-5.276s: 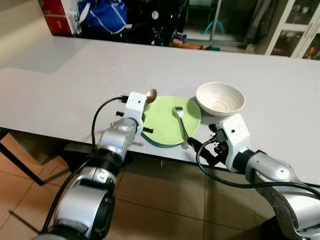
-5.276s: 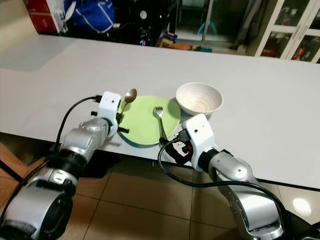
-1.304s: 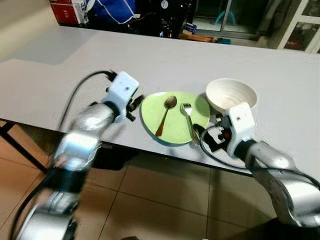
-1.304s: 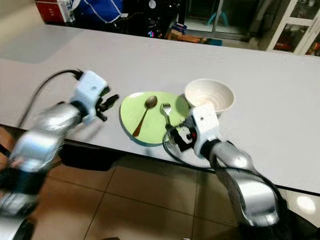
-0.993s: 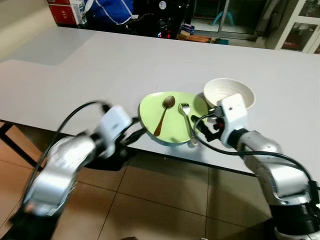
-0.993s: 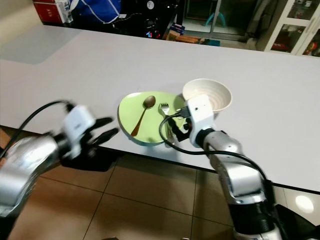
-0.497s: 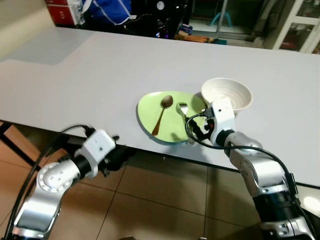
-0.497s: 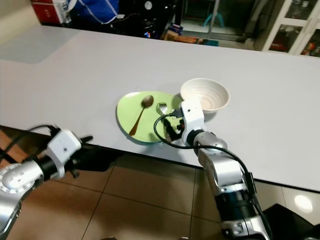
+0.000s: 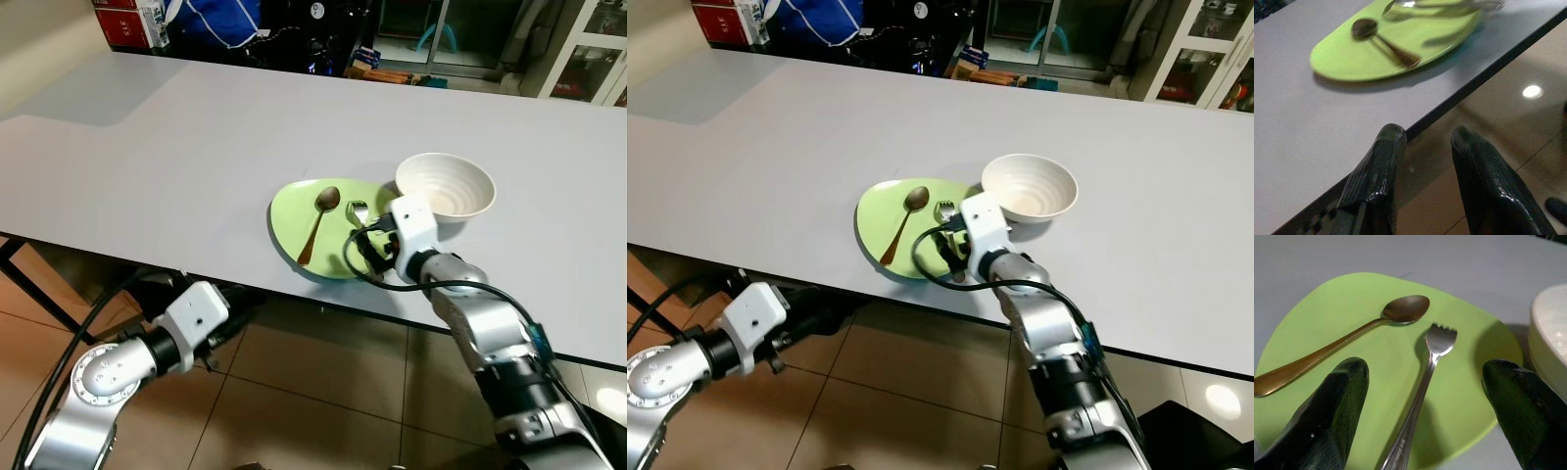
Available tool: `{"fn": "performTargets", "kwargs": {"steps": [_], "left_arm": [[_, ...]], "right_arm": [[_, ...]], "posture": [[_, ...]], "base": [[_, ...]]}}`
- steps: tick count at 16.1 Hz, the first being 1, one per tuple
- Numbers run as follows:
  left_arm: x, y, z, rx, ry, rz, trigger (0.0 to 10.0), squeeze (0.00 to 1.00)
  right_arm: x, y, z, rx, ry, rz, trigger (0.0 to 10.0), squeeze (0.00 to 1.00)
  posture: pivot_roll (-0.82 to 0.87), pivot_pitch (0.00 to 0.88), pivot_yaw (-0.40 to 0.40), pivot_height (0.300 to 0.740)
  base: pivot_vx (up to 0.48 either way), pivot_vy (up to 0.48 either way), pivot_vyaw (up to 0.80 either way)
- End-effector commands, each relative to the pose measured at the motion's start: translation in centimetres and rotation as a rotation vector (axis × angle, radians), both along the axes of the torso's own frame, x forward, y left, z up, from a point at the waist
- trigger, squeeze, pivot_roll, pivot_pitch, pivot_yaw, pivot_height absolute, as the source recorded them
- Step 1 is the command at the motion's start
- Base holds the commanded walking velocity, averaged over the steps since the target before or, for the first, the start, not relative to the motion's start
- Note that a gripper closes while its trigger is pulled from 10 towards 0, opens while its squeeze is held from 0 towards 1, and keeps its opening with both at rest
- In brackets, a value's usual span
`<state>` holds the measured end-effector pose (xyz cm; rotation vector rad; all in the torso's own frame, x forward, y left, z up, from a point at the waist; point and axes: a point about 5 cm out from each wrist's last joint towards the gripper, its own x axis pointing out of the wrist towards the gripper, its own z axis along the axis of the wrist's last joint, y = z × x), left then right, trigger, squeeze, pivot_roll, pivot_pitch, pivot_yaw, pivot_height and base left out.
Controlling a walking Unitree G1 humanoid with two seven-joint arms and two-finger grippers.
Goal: Setting the table
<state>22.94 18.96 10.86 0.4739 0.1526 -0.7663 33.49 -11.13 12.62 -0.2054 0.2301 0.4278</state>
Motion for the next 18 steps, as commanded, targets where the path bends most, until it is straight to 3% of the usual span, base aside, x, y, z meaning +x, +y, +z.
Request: {"fn": "performTargets", "kwargs": {"steps": [1,8,18], "left_arm": [[-0.2,-0.3,0.3,-0.012,-0.012,-0.025,10.0,0.00],[-0.6,0.0,-0.1,0.014,-0.007,-0.037,10.0,0.00],[-0.9,-0.1,-0.4,0.009,0.003,-0.036,10.0,0.00]], "right_arm": [[0.2,0.2,-0.2,-0.030,-0.011,0.016,10.0,0.00],[1.2,0.2,-1.5,-0.128,-0.044,-0.016,10.0,0.00],[1.9,-0.5,-1.4,-0.090,-0.061,-0.077,10.0,0.00]], "posture": [[0.01,0.055,0.028,0.740],[0.02,0.062,0.019,0.740],[0.02,0.055,0.013,0.740]], "base": [[0.000,0.000,0.00],[0.000,0.000,0.00],[0.000,0.000,0.00]]}}
